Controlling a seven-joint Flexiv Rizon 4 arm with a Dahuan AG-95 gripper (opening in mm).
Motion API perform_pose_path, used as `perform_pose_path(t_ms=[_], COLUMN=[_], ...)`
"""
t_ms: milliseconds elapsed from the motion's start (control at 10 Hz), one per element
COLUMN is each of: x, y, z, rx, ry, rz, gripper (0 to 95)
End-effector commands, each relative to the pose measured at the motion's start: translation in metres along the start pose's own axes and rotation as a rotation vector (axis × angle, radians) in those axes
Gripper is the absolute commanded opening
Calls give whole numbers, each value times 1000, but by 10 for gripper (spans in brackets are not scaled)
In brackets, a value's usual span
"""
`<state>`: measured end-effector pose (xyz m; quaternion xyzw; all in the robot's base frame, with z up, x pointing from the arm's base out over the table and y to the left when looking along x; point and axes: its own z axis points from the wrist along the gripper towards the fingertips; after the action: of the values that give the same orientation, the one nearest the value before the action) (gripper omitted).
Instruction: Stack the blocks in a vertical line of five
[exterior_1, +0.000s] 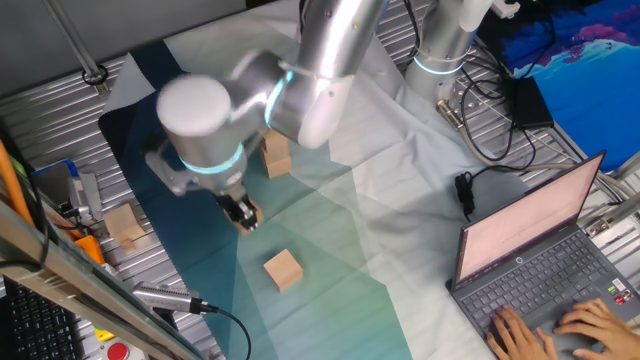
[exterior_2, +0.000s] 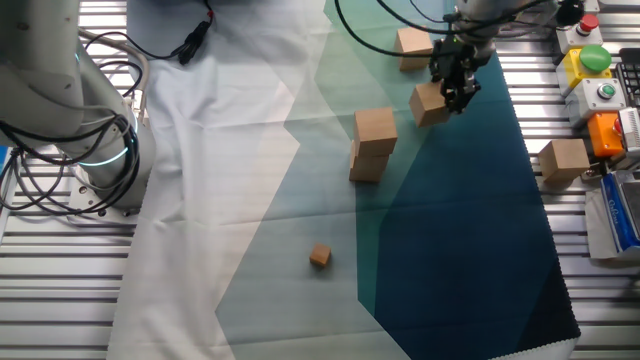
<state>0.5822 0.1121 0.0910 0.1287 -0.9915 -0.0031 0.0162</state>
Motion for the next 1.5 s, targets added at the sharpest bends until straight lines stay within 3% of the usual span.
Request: perform_pose_path(t_ms=[100, 400, 700, 1000, 1200, 1500], x=[20, 42, 52, 72, 88, 112], y=[-7, -12, -11, -13, -13, -18], z=[-34, -68, -98, -115, -128, -141], rx=[6, -1, -6, -11, 4, 6], ry=[11, 47, 85, 104, 126, 107], rz=[26, 59, 75, 62, 55, 33], gripper=[0, 0, 0, 0, 0, 0])
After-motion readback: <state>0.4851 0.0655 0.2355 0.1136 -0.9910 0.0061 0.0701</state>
